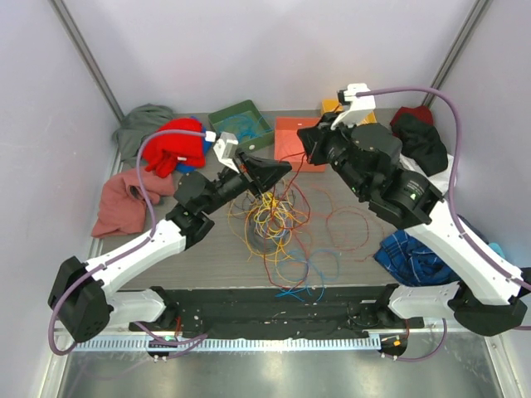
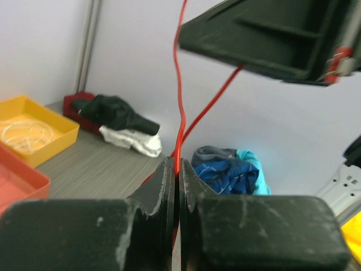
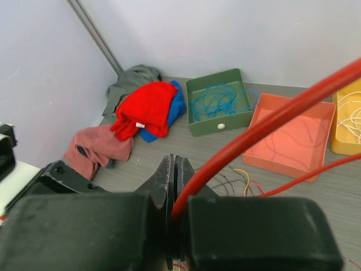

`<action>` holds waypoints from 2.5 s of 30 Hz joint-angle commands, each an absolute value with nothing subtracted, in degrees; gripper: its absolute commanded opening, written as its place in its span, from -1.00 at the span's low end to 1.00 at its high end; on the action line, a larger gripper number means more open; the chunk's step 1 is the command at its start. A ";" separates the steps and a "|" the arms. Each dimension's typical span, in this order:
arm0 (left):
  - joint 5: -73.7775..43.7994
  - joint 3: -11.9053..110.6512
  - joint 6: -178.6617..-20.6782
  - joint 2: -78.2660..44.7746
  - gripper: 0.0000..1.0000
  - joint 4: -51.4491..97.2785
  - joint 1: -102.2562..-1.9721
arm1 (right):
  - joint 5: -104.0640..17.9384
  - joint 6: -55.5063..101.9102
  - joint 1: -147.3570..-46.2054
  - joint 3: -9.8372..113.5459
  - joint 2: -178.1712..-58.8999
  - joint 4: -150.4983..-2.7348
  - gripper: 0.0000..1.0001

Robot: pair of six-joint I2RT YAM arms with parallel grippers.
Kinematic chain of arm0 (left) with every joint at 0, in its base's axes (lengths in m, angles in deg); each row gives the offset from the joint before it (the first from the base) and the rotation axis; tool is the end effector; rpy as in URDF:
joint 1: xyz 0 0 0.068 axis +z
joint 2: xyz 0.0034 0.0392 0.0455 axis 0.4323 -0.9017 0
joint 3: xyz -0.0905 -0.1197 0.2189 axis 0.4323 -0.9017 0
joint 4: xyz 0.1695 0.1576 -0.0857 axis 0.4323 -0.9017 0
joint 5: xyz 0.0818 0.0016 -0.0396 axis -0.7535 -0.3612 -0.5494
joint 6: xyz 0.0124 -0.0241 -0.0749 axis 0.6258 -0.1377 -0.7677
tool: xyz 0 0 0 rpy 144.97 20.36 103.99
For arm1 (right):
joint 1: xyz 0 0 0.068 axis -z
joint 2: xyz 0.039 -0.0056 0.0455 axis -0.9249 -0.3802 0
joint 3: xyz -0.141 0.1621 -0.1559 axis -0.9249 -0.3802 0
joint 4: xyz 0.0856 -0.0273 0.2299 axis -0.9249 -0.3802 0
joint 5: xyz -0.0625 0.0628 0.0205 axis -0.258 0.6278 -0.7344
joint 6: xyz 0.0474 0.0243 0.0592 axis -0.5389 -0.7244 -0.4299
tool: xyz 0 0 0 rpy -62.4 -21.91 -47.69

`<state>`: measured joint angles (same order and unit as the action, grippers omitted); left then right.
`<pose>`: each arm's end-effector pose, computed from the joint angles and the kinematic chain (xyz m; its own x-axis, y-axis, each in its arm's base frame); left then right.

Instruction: Untangle the cables

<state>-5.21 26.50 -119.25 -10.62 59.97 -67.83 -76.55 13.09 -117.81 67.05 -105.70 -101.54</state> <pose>0.2055 -0.2152 0.3769 -0.2345 -0.4515 -0.8609 0.8579 0.3203 -0.4017 0.1827 0.1723 0.4882 -0.1513 0.2275 -0.9619 -0.3847 0.8829 0.2694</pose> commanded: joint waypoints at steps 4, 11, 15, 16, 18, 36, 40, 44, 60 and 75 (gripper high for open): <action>0.91 26.16 -124.30 -12.09 -0.95 76.18 -67.54 | -72.68 11.74 -118.10 72.90 -107.15 -101.95 -0.98; 1.89 26.25 -126.58 -15.16 -0.88 79.08 -67.54 | -69.69 10.51 -118.10 76.23 -108.73 -103.18 -0.99; 1.98 26.16 -126.94 -16.04 -0.85 79.78 -67.54 | -68.11 9.71 -118.10 76.94 -109.52 -103.53 -0.98; 1.97 26.07 -127.02 -16.13 -0.84 80.05 -67.54 | -67.93 9.45 -118.10 76.86 -109.70 -103.53 -0.98; 2.24 26.07 -127.29 -16.40 -0.82 80.22 -67.54 | -67.23 9.02 -118.10 77.03 -109.96 -103.53 -0.98; 0.48 26.16 -127.73 -19.21 -0.99 81.98 -67.45 | -55.20 0.75 -118.02 77.30 -110.23 -103.62 -0.98; -0.57 26.25 -126.94 -18.86 -1.00 80.67 -67.54 | -54.83 0.40 -118.10 74.93 -108.30 -103.53 -0.98; -2.24 26.69 -125.97 -17.81 -1.00 77.24 -67.10 | -56.50 1.01 -118.02 72.55 -105.49 -103.53 -0.32; -1.73 31.61 -127.73 -15.61 -1.00 69.65 -61.21 | -66.96 2.94 -118.10 60.68 -94.58 -107.05 0.56; -1.96 12.72 -113.35 -7.79 -0.14 83.21 -65.50 | -71.27 3.38 -118.10 64.90 -98.62 -105.99 -0.98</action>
<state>2.36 16.51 -123.75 -10.70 77.69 -62.00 -69.73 3.06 -117.81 61.76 -96.96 -108.25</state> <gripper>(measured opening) 0.347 0.051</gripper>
